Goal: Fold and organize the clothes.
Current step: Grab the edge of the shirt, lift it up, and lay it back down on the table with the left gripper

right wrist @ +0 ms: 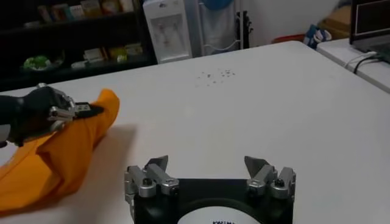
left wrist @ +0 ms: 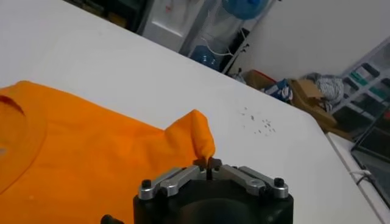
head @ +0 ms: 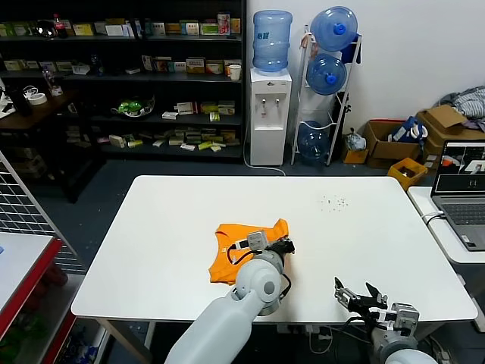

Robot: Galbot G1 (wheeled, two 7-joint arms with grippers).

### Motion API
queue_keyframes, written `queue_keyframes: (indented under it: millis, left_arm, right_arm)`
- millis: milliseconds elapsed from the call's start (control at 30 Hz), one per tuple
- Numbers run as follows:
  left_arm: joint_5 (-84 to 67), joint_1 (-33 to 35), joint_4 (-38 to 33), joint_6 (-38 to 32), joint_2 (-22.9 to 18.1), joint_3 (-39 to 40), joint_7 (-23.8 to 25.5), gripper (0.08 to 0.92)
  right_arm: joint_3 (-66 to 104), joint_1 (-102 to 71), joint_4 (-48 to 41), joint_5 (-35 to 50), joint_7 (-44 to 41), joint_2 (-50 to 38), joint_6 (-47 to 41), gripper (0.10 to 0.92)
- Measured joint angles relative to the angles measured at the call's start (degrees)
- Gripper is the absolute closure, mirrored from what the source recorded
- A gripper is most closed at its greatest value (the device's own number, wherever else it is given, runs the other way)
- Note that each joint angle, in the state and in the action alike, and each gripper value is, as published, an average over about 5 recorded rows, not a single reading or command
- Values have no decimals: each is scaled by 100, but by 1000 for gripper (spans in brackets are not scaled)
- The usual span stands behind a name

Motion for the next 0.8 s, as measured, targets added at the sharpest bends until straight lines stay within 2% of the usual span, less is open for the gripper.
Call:
queue_keyframes:
  millis: [333, 567, 800]
  left_arm:
    - [332, -80, 436, -52, -292, 108, 36, 881]
    - [355, -2, 334, -95, -292, 127, 137, 699]
    - [550, 166, -299, -203, -295, 105, 456, 482]
  right_arm:
    - [79, -54, 64, 41, -1, -26, -2, 203]
    - [133, -142, 137, -86, -163, -105, 163, 203]
    - [147, -177, 166, -290, -587, -262, 550, 203]
